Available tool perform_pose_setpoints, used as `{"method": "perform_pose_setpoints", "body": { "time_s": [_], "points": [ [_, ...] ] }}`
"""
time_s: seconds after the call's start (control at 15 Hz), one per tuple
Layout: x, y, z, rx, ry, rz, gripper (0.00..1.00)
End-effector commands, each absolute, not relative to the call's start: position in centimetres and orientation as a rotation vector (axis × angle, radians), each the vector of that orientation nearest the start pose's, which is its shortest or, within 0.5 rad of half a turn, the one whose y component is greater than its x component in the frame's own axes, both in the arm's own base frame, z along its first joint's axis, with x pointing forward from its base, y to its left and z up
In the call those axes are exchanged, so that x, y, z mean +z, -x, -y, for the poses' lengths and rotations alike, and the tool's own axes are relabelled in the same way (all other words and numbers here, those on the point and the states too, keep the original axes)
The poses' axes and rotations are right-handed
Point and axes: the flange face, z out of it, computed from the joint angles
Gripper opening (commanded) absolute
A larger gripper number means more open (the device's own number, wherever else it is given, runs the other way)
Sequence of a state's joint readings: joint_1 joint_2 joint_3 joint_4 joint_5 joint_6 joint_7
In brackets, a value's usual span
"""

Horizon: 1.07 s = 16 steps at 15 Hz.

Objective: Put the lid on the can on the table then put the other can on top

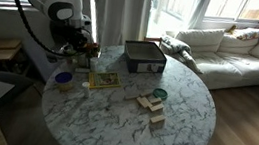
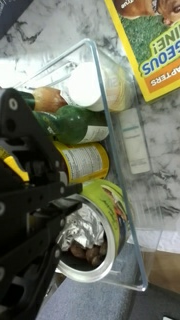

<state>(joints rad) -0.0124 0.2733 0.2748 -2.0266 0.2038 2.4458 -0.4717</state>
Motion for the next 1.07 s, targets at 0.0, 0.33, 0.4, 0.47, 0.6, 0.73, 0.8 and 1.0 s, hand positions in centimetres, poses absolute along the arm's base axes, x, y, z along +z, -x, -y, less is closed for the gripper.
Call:
{"method": "perform_pose_setpoints", "body": {
  "time_s": [0.0,0.33,0.4,0.47,0.6,0.73,0.8,1.0],
  "points": [
    [36.3,-57.0,-13.8,-0.292,2.818,0.803,0.03],
    [39.7,-54.5,-12.2,-0.399,2.795,0.74,0.03],
    [40.4,-53.9,-11.8,-0.414,2.791,0.729,0.03],
    [40.8,-53.3,-11.3,-0.424,2.789,0.713,0.03],
    [41.2,-52.0,-10.3,-0.426,2.785,0.683,0.03],
    [40.9,-50.5,-9.4,-0.403,2.797,0.669,0.03],
    [40.6,-49.7,-9.1,-0.391,2.809,0.665,0.03],
    [38.9,-47.8,-8.1,-0.327,2.869,0.618,0.03]
  ]
}}
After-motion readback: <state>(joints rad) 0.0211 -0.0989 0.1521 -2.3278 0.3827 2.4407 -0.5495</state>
